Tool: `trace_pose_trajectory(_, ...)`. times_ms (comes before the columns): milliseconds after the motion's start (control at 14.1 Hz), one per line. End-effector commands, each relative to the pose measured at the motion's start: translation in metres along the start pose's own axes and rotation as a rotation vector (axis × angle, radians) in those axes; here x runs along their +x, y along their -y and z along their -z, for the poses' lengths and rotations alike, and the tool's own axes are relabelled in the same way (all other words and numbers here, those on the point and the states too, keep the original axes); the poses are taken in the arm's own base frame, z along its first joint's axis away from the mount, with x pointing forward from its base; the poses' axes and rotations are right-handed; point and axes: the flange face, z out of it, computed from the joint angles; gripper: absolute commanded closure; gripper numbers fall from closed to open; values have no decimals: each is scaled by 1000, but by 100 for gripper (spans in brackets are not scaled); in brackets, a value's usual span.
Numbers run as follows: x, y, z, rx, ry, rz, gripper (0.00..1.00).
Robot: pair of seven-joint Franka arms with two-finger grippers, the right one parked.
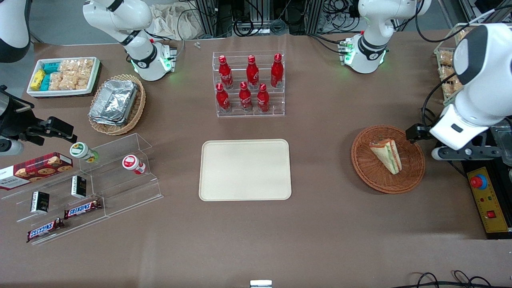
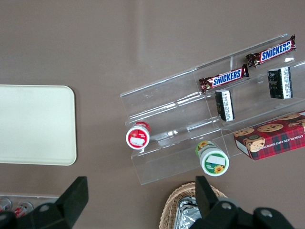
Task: Place sandwich from basket to tray
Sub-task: 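Move the left gripper down over the wrapped sandwich in the wicker basket, then close the left gripper on the wrapped sandwich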
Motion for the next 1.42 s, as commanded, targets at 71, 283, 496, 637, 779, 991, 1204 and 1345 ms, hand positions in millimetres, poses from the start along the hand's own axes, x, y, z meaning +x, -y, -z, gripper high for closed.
trace_pose_trajectory(71, -25, -4, -40, -7, 38, 12, 0)
trace_pose_trajectory(283, -42, -5, -78, -24, 28, 40, 0)
trace_pose_trajectory(496, -52, -7, -116, -34, 32, 51, 0)
trace_pose_trajectory(637, -61, -5, -139, -38, 16, 57, 0)
trace_pose_trajectory(779, -63, 9, -158, -44, 21, 91, 0)
trace_pose_trajectory(991, -64, 18, -196, -55, 28, 126, 0)
trace_pose_trajectory(1204, -58, 17, -226, -61, 49, 189, 0)
trace_pose_trajectory(1345, -55, 16, -238, -64, 54, 228, 0)
